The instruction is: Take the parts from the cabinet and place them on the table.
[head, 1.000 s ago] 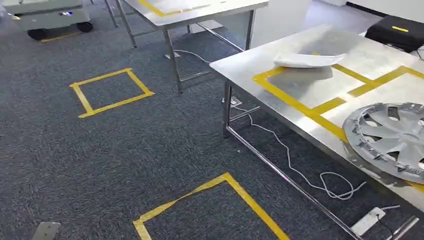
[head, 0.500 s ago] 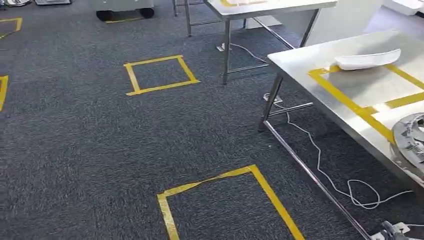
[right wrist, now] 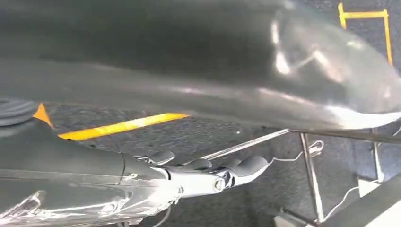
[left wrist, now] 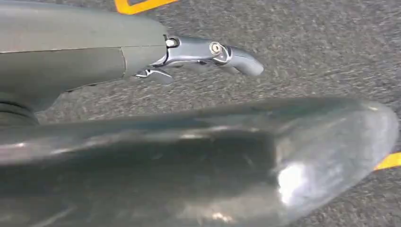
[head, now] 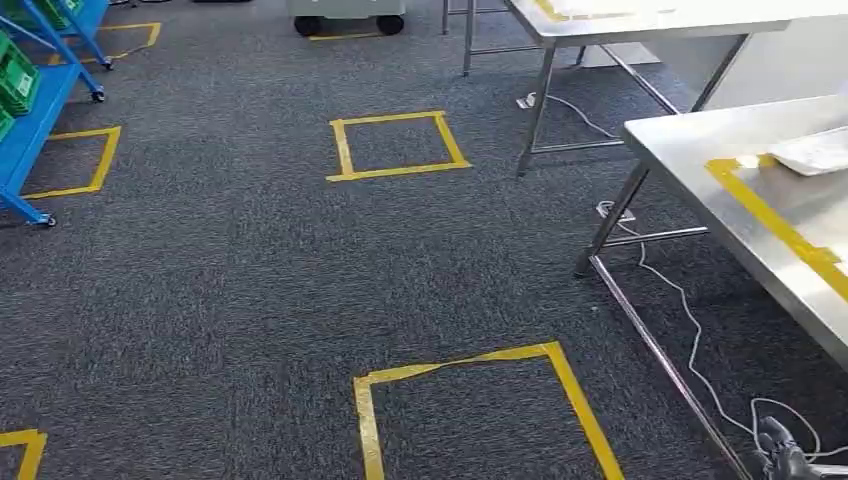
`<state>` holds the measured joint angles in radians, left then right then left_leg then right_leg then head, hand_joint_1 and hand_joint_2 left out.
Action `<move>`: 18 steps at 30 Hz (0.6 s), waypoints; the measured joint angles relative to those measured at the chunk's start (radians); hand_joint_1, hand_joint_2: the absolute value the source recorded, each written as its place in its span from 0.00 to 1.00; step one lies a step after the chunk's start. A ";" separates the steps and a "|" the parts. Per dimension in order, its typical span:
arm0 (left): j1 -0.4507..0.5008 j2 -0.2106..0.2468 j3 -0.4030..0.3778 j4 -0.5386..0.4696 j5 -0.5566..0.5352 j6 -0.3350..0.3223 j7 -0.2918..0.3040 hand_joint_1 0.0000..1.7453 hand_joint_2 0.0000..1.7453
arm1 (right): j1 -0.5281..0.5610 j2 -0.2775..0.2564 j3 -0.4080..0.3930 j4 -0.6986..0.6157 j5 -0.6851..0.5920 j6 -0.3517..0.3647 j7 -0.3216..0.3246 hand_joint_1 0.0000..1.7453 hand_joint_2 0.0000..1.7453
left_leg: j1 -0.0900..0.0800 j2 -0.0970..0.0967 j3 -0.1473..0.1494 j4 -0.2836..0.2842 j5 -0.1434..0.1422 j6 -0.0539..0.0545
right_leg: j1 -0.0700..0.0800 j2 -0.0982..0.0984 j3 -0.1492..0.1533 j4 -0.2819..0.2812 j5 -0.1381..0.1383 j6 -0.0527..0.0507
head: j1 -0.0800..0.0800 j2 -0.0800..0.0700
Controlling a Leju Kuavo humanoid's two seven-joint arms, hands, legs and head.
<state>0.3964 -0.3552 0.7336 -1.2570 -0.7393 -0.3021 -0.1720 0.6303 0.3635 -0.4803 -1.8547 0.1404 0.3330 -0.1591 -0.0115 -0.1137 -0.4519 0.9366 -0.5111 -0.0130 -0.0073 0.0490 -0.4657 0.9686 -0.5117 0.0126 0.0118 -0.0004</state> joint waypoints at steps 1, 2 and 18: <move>0.004 0.000 -0.002 -0.004 0.000 0.001 0.000 0.00 0.00 | 0.001 0.000 0.000 -0.003 0.000 0.000 0.000 0.00 0.00 | 0.000 0.041 -0.004 0.023 0.000 -0.001 | -0.001 -0.012 0.014 -0.006 0.002 -0.004 | -0.001 0.000; 0.003 0.000 -0.003 -0.005 0.000 0.000 -0.001 0.00 0.00 | 0.002 0.000 0.000 -0.005 0.000 0.000 -0.002 0.00 0.00 | 0.000 0.075 -0.035 0.077 -0.020 -0.005 | -0.001 -0.025 0.024 -0.009 -0.005 -0.011 | -0.006 0.000; 0.019 -0.001 -0.012 -0.013 0.000 0.001 -0.001 0.00 0.00 | -0.004 0.000 0.004 -0.016 0.000 0.001 -0.003 0.00 0.00 | 0.004 0.121 -0.123 0.065 0.054 0.036 | 0.011 -0.067 0.013 0.282 -0.054 0.041 | 0.005 -0.001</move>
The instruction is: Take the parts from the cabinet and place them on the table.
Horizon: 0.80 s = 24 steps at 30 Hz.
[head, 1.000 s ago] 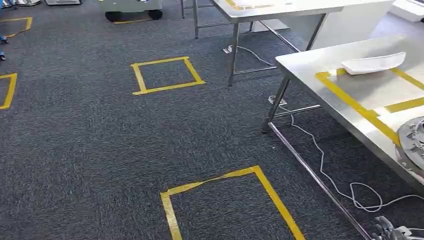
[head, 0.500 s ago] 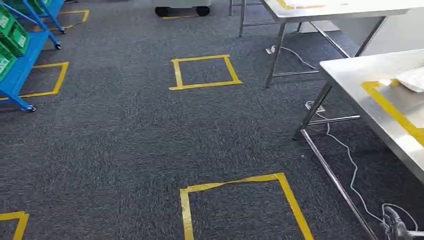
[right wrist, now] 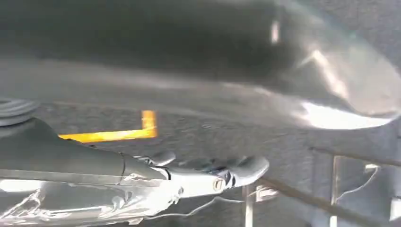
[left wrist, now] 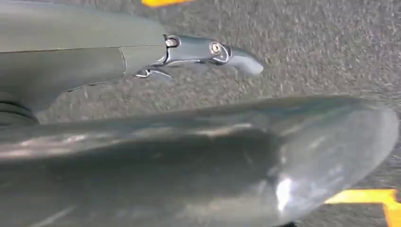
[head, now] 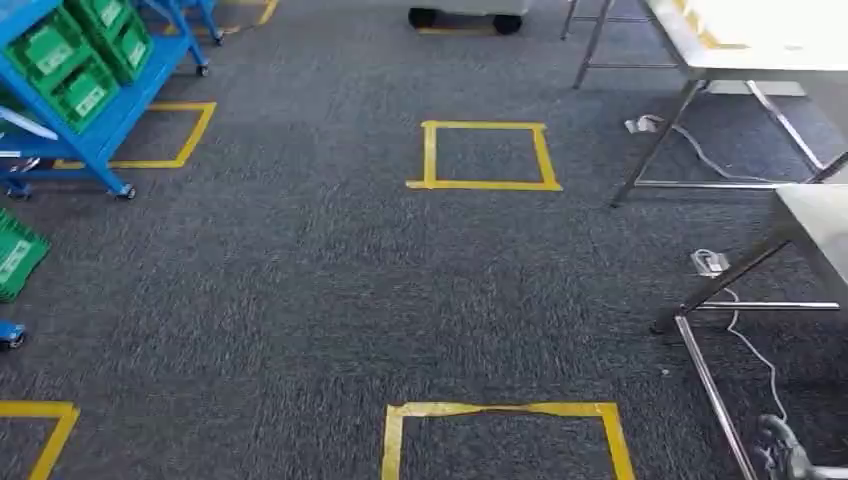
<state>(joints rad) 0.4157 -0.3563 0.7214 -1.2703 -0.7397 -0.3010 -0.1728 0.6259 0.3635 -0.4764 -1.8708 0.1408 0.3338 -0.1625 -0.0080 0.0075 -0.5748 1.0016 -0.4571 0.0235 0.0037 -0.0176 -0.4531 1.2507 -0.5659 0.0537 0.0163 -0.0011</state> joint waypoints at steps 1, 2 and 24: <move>-0.003 0.000 -0.002 0.000 0.000 0.000 0.000 0.00 0.00 | 0.005 0.000 -0.001 0.000 0.000 0.000 0.001 0.00 0.00 | 0.006 -0.017 0.023 -0.008 -0.012 -0.003 | -0.006 0.012 -0.066 0.056 -0.035 0.003 | 0.001 -0.001; -0.004 0.000 -0.004 0.000 0.000 0.000 0.000 0.00 0.00 | 0.006 0.000 -0.002 0.000 0.000 0.000 0.000 0.00 0.00 | 0.012 -0.036 0.050 -0.014 -0.029 -0.007 | -0.011 0.014 -0.126 0.080 -0.092 0.010 | 0.003 0.000; 0.009 0.008 -0.004 -0.008 0.000 0.000 0.000 0.00 0.00 | 0.004 0.000 -0.002 0.000 0.000 0.000 0.000 0.00 0.00 | -0.072 0.040 -0.105 0.022 0.046 0.057 | 0.053 -0.064 0.062 -0.263 -0.032 -0.075 | 0.017 0.001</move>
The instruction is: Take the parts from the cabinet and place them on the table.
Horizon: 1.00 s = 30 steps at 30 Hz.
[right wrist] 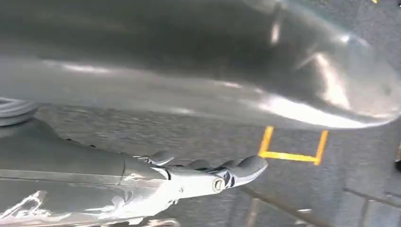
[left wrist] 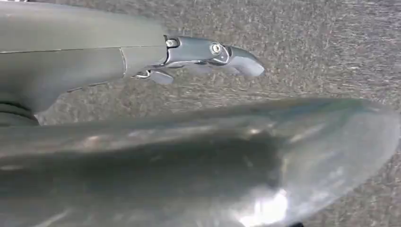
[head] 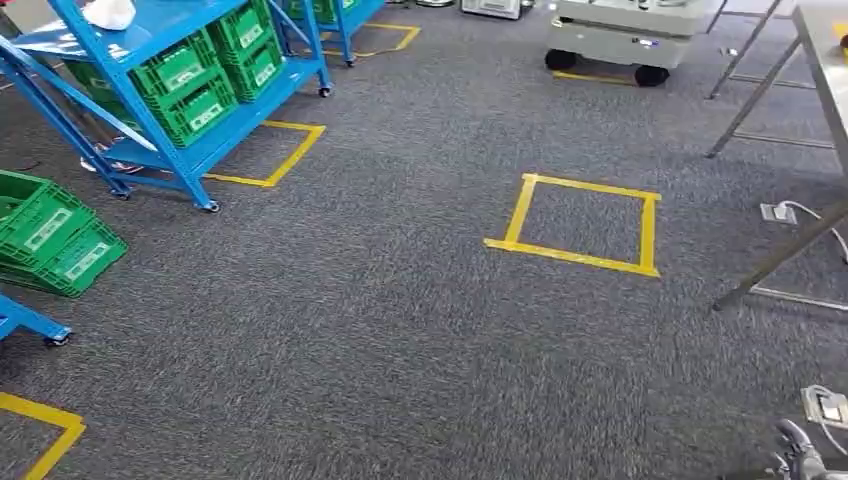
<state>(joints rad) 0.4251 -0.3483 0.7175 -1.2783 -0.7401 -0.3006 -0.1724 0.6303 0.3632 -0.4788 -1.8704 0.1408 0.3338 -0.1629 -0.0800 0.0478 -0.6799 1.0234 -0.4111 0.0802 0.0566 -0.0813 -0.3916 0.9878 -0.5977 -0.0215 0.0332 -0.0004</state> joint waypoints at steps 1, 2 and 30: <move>0.002 -0.002 0.000 0.000 0.001 0.002 0.000 0.00 0.00 | 0.003 0.000 0.000 0.000 0.002 0.000 0.003 0.00 0.00 | 0.008 -0.016 0.014 0.004 0.024 -0.020 | 0.006 -0.008 0.011 -0.002 -0.014 -0.005 | 0.003 0.000; 0.006 -0.003 -0.008 0.000 0.005 0.048 -0.036 0.00 0.00 | 0.004 0.000 -0.002 -0.001 -0.003 -0.004 0.002 0.00 0.00 | 0.010 -0.021 0.018 0.007 0.032 -0.028 | 0.005 -0.015 0.027 -0.011 -0.029 -0.006 | 0.003 0.000; 0.157 -0.010 -0.452 -0.123 0.090 0.507 -0.002 0.00 0.00 | 0.029 -0.002 -0.079 0.030 -0.015 0.049 -0.046 0.00 0.00 | 0.128 0.046 0.227 -0.043 -0.104 -0.179 | -0.070 -0.035 -0.141 0.018 0.124 0.077 | -0.001 0.000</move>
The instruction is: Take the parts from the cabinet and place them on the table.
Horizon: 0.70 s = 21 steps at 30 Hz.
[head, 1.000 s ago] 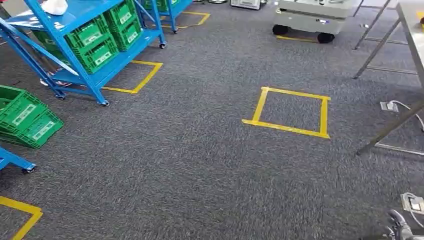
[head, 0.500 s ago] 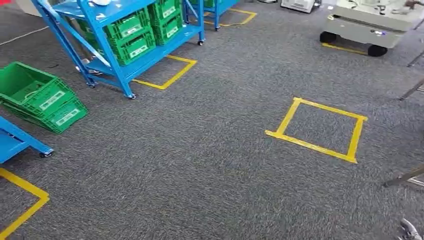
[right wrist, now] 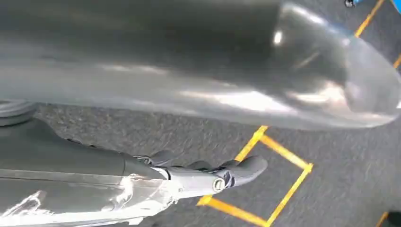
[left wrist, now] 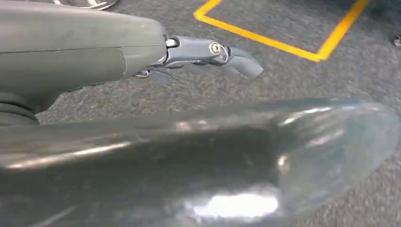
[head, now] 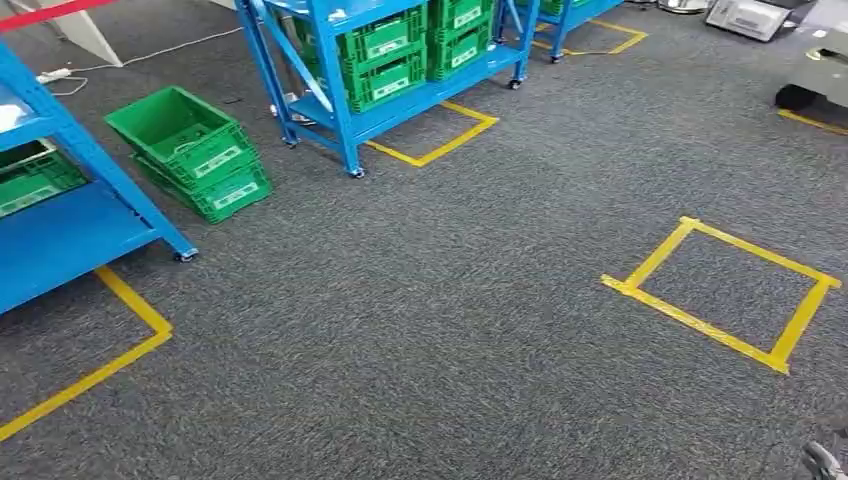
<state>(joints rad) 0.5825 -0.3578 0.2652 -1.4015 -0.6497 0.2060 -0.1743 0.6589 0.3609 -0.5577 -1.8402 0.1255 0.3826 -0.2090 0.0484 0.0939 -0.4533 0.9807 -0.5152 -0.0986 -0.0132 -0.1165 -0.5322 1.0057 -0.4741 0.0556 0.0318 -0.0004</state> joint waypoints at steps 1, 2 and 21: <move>-0.002 0.002 -0.001 -0.003 0.000 -0.002 0.001 0.00 0.00 | 0.001 0.000 -0.002 0.000 0.002 0.002 0.000 0.00 0.00 | -0.004 -0.025 -0.014 0.017 0.008 0.023 | -0.005 -0.007 -0.012 0.011 -0.002 0.005 | 0.001 0.000; 0.003 0.000 -0.001 -0.007 -0.003 -0.002 0.002 0.00 0.00 | -0.003 0.000 -0.001 0.000 0.002 0.004 -0.002 0.00 0.00 | -0.001 -0.031 -0.020 0.008 -0.009 0.037 | -0.003 -0.013 -0.003 0.015 -0.007 0.009 | 0.010 0.000; 0.068 -0.003 -0.002 -0.077 -0.021 -0.059 0.022 0.00 0.00 | 0.003 0.000 -0.006 -0.002 0.014 0.019 -0.011 0.00 0.00 | -0.028 -0.159 -0.089 0.030 0.023 0.044 | -0.005 0.153 0.031 -0.001 -0.028 -0.030 | 0.012 0.000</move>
<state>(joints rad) 0.6502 -0.3609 0.2636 -1.4790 -0.6706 0.1469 -0.1526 0.6624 0.3609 -0.5634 -1.8421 0.1392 0.4021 -0.2201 0.0204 -0.0652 -0.5422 1.0104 -0.4918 -0.0542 -0.0183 0.0366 -0.5017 1.0042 -0.5017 0.0255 0.0442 -0.0004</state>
